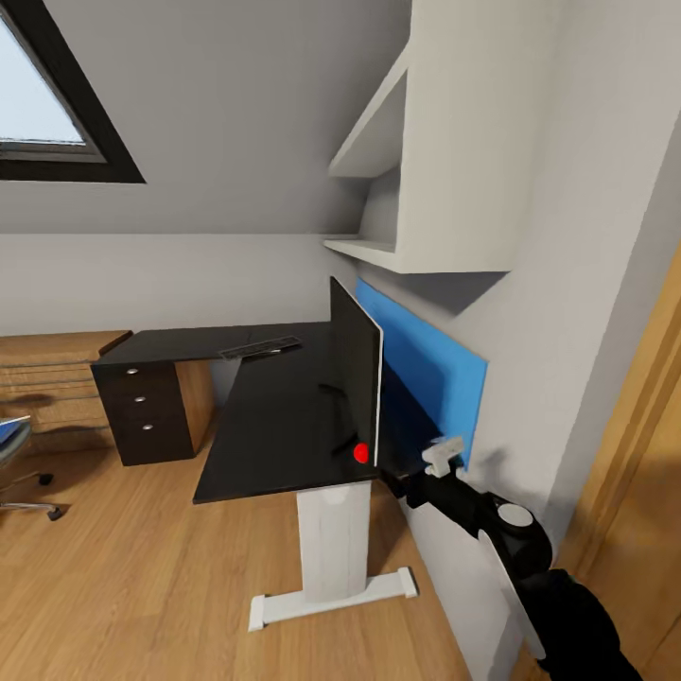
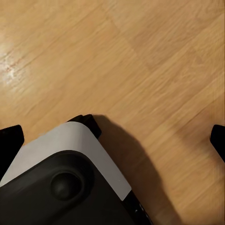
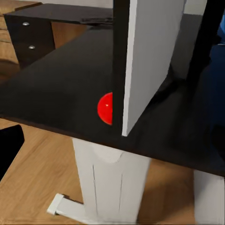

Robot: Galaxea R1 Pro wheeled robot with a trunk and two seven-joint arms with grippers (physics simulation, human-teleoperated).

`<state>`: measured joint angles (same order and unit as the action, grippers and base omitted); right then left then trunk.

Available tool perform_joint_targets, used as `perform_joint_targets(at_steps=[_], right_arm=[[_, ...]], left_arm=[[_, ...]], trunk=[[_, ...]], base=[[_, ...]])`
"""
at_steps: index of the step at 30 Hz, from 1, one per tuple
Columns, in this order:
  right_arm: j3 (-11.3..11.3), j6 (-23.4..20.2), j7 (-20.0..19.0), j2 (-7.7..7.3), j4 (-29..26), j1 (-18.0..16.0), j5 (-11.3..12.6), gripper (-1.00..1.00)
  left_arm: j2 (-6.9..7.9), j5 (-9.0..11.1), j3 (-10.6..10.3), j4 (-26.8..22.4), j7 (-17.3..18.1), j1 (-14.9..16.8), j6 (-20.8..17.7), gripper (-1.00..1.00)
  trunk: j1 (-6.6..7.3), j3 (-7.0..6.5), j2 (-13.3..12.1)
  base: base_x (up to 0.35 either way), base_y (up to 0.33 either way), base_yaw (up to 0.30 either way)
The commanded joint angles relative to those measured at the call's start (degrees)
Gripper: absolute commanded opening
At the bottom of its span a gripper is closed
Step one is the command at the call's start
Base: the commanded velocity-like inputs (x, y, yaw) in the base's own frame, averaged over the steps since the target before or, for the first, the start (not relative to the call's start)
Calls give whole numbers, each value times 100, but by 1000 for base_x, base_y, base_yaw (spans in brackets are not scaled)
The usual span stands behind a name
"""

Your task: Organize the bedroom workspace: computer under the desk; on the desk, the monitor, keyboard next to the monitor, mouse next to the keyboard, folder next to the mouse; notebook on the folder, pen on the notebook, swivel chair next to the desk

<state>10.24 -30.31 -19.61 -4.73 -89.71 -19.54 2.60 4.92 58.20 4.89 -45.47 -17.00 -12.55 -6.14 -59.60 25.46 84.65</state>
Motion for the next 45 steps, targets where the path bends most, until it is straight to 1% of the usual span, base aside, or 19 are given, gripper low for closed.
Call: perform_joint_targets(at_steps=[1,2,3,4,5,8,9,15,18,20,23,24,26,27,29,36,41,42,45], right_arm=[[107,-38,16,1,-52,75,-14,100],[211,-40,41,6,-86,136,-58,100],[415,-41,174,14,-135,226,-167,100],[500,-42,264,18,-152,259,-214,100],[633,-43,467,27,-176,306,-279,100],[797,-44,772,54,-191,349,-337,100],[895,-44,943,72,-196,370,-358,100],[1089,-45,1243,97,-190,400,-387,100],[1111,-45,1285,100,-189,403,-394,100],[1101,-48,1303,99,-191,405,-395,100],[1089,-50,1310,97,-193,402,-396,100],[1084,-52,1310,96,-194,401,-395,100],[1081,-50,1310,95,-195,400,-394,100],[1082,-49,1311,95,-195,400,-395,100],[1084,-46,1311,94,-214,399,-393,100],[1082,-50,1311,95,-228,402,-392,100],[1078,-47,1311,95,-230,400,-392,100],[1077,-46,1311,95,-230,399,-392,100],[1077,-45,1311,95,-230,399,-392,100]], left_arm=[[0,34,3,-17,-27,-2,-27,100],[0,34,3,-17,-26,-2,-29,100],[-8,34,3,-16,-25,-2,-28,100],[-15,32,3,-16,-24,-2,-28,100],[-29,31,3,-15,-24,-2,-28,100],[-40,33,1,-15,-25,-2,-28,100],[-45,33,0,-18,-26,-2,-29,100],[-32,-4,-39,-66,7,10,-44,100],[9,-87,-150,-125,126,87,-88,100],[38,-163,-255,-217,257,286,-201,100],[63,-218,-312,-274,321,535,-450,100],[96,-241,-331,-285,344,722,-622,100],[143,-254,-344,-289,377,886,-747,100],[172,-256,-348,-292,392,957,-793,100],[314,-239,-359,-324,451,1255,-988,100],[464,-180,-319,-335,471,1693,-1381,100],[522,-171,-306,-286,465,2127,-1612,100],[530,-171,-279,-253,460,2304,-1702,100],[520,-170,-203,-223,460,2515,-1781,100]], trunk=[[0,5,4],[0,5,4],[0,5,4],[0,5,4],[0,5,4],[0,5,4],[0,5,4],[0,5,4],[0,5,4],[0,5,4],[0,5,4],[0,5,4],[0,5,4],[0,5,4],[0,5,4],[0,5,4],[0,5,4],[0,5,4],[0,5,4]], base=[[-1,265,0],[-1,269,0],[0,275,0],[0,277,0],[0,280,0],[0,282,0],[0,284,0],[23,286,0],[96,294,0],[122,298,0],[132,300,0],[139,301,0],[141,301,0],[143,301,0],[147,301,0],[151,301,0],[156,302,0],[163,302,0],[166,302,0]])
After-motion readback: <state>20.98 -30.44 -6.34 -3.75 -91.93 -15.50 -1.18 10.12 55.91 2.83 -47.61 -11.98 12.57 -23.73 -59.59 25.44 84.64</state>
